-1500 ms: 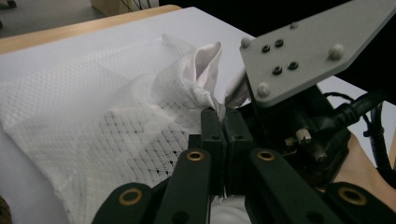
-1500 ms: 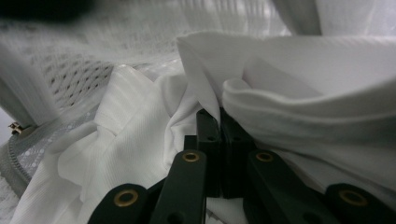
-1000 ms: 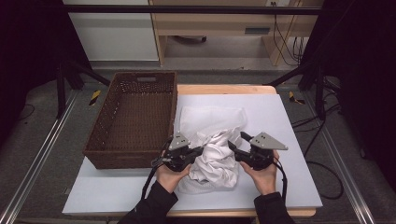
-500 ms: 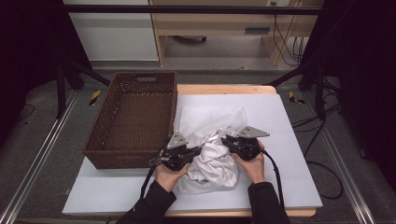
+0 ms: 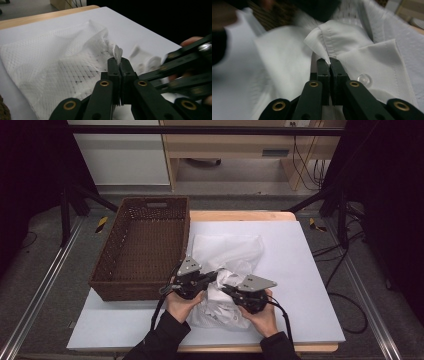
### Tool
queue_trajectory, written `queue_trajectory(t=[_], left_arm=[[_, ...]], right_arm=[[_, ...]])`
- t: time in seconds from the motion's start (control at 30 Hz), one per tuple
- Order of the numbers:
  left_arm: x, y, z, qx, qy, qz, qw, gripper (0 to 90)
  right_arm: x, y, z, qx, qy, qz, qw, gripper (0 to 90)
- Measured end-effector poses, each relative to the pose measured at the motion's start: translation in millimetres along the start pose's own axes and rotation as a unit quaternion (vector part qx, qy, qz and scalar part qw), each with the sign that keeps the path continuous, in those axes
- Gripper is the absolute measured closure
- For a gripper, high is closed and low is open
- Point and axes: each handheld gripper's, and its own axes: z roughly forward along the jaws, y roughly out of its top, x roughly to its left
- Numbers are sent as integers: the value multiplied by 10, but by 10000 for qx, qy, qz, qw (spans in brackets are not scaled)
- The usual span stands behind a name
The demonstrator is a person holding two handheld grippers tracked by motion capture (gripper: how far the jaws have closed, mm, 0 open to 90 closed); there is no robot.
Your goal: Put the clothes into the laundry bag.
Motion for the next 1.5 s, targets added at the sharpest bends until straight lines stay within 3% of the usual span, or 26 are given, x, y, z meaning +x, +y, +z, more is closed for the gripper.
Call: queue_trajectory(t=[0.03,0.17,0.23,0.3,0.4,0.53,0.67,0.7,0.77,0.83,0.93,1.03,1.1,1.3,1.4,1.47,1.5], left_arm=[[-15,5,-3,9,0,33,10000,891],[-59,-46,27,114,48,181,9998,891],[-39,-115,59,151,51,142,9998,890],[-2,-182,72,191,13,89,9998,890],[47,-243,46,208,47,47,9998,890],[80,-265,32,226,90,7,9997,890],[77,-292,44,268,114,46,9996,890],[78,-294,48,280,109,49,9995,890],[74,-295,64,303,110,58,9995,890],[68,-291,74,320,110,81,9994,890],[74,-295,81,317,119,81,9994,890],[91,-306,89,342,141,56,9993,890],[98,-311,88,349,156,42,9993,890],[119,-312,92,337,122,-9,9994,890],[104,-304,100,359,113,28,9993,890],[99,-301,103,366,121,48,9992,889],[104,-301,104,366,115,41,9993,890]], right_arm=[[-19,-9,130,174,-151,102,9997,879],[-143,-54,482,414,-485,467,9969,873],[-174,-48,579,404,-657,634,9950,869],[-168,-24,601,433,-743,646,9942,853],[-171,-15,477,312,-517,714,9956,753],[-206,1,141,63,-435,729,9964,670],[-348,-6,-260,-220,-856,805,9928,546],[-413,-46,-327,-265,-1028,892,9903,491],[-521,-151,-325,-211,-1105,1208,9863,413],[-596,-261,-214,55,-1051,1438,9840,359],[-612,-369,-20,310,-867,1579,9832,374],[-591,-376,18,303,-708,1757,9814,481],[-579,-372,31,315,-628,1780,9815,498],[-567,-301,-21,69,-503,1786,9826,398],[-550,-305,98,251,-423,1752,9833,350],[-551,-324,187,444,-227,1876,9810,391],[-560,-335,220,451,-56,1969,9794,457]])
